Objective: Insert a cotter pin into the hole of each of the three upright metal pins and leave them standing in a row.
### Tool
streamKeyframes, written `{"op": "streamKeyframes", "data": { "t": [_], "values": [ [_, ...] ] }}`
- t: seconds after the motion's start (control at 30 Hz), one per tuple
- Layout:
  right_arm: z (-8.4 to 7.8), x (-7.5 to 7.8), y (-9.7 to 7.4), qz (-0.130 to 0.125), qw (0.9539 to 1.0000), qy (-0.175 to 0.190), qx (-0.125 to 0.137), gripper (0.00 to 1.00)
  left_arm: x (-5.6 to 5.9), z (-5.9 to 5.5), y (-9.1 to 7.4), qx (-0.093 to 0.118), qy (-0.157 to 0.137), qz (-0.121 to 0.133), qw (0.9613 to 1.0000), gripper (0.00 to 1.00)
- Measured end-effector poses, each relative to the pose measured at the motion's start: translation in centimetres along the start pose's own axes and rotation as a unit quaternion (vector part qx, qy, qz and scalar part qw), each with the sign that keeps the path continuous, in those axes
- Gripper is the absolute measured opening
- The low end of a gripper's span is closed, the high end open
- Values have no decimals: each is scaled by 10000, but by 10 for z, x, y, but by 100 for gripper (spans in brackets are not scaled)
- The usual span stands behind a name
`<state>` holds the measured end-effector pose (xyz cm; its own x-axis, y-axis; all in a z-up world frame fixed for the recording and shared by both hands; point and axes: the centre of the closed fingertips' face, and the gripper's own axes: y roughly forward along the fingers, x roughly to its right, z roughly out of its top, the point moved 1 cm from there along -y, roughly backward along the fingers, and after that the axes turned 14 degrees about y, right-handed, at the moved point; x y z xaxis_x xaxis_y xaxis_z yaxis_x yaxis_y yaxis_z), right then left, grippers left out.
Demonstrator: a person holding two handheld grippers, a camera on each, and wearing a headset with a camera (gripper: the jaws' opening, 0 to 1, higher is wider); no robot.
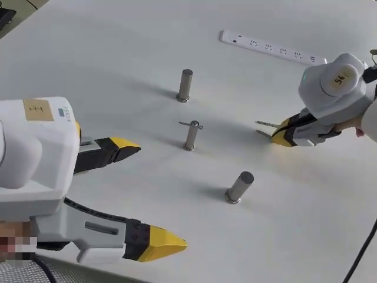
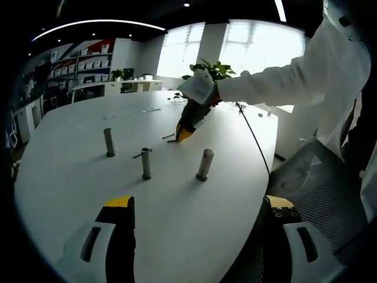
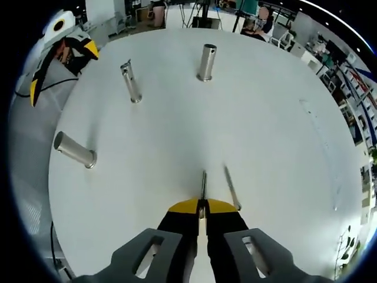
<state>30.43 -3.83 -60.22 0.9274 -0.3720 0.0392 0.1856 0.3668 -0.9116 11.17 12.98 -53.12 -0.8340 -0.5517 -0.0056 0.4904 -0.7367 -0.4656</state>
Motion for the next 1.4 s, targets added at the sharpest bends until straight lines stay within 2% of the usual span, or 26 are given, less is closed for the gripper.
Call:
{"op": "streamKeyframes", "data": {
  "t": [0.1, 0.13, 0.17, 0.2, 0.3, 0.4, 0.47, 0.57, 0.67, 0.87, 0.9, 0.97, 1.03, 1.1, 1.13, 1.17, 1.23, 1.3, 1.33, 1.4],
  "values": [
    [0, 0, -1, 121, 9995, 290, 58, 0, 1, -4, 2, -15, -99, 5, 10000, 89],
    [-1, 1, -1, 146, 9994, 289, 89, 0, 1, -5, 2, -40, -94, -10, 9999, 89],
    [-1, -1, -1, 158, 9996, 178, 126, 0, 2, -5, 2, -57, -84, -34, 9999, 89],
    [-1, 0, -1, 147, 9996, -186, 183, 0, 3, -5, 2, -78, -68, -51, 9999, 89],
    [-3, -1, -1, 49, 9998, -81, 169, 0, 6, -2, 3, -123, 64, -90, 9999, 90],
    [-2, -2, -1, -58, 9996, -229, 167, 0, 6, 2, 4, -94, 87, -113, 9999, 90],
    [-3, 0, -2, -251, 9988, -405, 102, 0, 6, 4, 4, -111, 119, -112, 9998, 89],
    [-4, -4, -6, -266, 9988, -407, 108, 0, 5, 6, 3, -128, 138, -108, 9998, 89],
    [0, -10, -15, -273, 9989, -286, 248, 0, 3, 8, 2, -136, 148, -59, 9998, 89],
    [24, -30, -51, -427, 9935, -621, 855, 0, -2, 17, 3, -21, 4, 2, 10000, 89],
    [27, -27, -54, -454, 9922, -652, 958, 0, -2, 20, 5, 0, -6, 5, 10000, 89],
    [31, -33, -63, -453, 9901, -718, 1114, 0, -3, 22, 8, 23, -11, 18, 10000, 86],
    [35, -36, -66, -325, 9882, -642, 1355, 0, -7, 24, 14, -1, -101, 106, 9999, 80],
    [34, -43, -74, -360, 9871, -677, 1407, 0, -8, 31, 20, 126, -272, 117, 9995, 71],
    [34, -49, -78, -391, 9860, -720, 1450, 0, -8, 38, 24, 312, -446, 109, 9985, 68],
    [35, -52, -80, -399, 9852, -756, 1487, 0, -7, 42, 26, 397, -558, 76, 9976, 66],
    [35, -63, -86, -403, 9830, -866, 1568, 0, -9, 52, 31, 619, -841, 66, 9945, 65],
    [36, -71, -90, -437, 9810, -991, 1607, 0, -11, 58, 35, 701, -894, 59, 9935, 62],
    [35, -77, -93, -492, 9789, -1170, 1599, 0, -11, 63, 40, 757, -946, 3, 9926, 59],
    [33, -84, -94, -522, 9779, -1257, 1587, 0, -10, 69, 46, 837, -1068, -55, 9907, 53]
  ]
}}
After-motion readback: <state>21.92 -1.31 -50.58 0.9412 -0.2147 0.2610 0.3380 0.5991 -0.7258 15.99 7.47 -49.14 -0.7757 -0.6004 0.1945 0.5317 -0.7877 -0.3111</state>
